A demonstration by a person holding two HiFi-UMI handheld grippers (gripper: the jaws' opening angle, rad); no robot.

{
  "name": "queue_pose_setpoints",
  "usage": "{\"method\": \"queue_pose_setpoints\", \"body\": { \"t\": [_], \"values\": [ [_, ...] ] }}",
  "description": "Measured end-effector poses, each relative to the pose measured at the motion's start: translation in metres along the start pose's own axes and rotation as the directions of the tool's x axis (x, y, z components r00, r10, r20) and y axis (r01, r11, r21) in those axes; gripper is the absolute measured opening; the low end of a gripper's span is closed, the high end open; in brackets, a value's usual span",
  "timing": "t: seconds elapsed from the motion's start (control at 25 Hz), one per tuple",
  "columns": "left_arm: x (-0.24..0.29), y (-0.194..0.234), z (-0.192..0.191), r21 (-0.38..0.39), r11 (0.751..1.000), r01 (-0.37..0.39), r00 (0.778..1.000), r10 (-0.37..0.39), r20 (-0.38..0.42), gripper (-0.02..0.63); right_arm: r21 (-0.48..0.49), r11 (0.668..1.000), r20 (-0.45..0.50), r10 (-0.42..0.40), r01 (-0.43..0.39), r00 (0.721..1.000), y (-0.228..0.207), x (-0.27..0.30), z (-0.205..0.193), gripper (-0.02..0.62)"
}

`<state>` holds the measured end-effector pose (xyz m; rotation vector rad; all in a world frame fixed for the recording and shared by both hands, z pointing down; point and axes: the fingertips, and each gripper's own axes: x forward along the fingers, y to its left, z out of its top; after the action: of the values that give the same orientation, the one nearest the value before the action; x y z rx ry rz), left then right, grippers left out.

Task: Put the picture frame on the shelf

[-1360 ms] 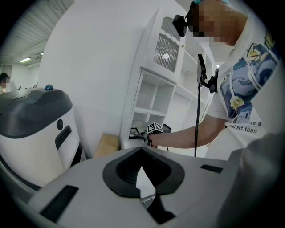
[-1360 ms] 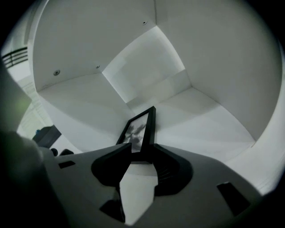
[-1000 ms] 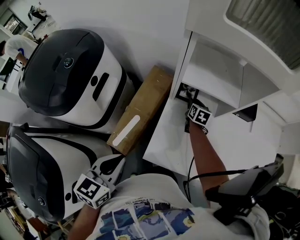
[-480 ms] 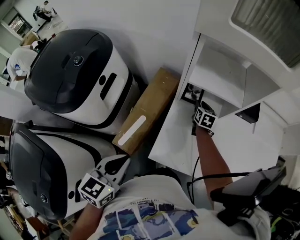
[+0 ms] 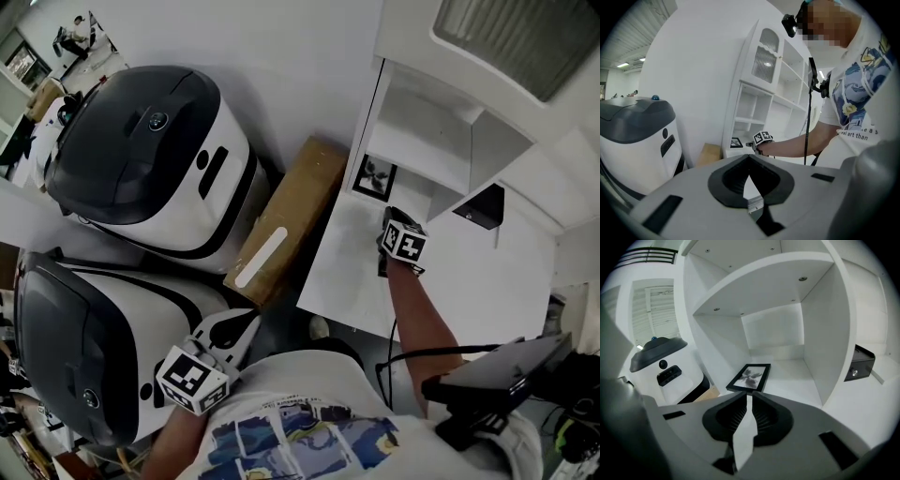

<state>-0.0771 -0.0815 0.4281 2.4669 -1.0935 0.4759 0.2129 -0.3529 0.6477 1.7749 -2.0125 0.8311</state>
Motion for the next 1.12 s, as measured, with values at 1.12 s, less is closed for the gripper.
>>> {"method": "queue_pose_setpoints", "body": {
  "t": [1.12],
  "values": [
    [-0.100,-0.036,-0.041,0.034,0.981,0.191,0.977,-0.194,0.086,0.014,-0.142,0.971,-0.078,0.184,-0.194,0.980,0.131,-0.210,-0.111,0.026]
  ]
}}
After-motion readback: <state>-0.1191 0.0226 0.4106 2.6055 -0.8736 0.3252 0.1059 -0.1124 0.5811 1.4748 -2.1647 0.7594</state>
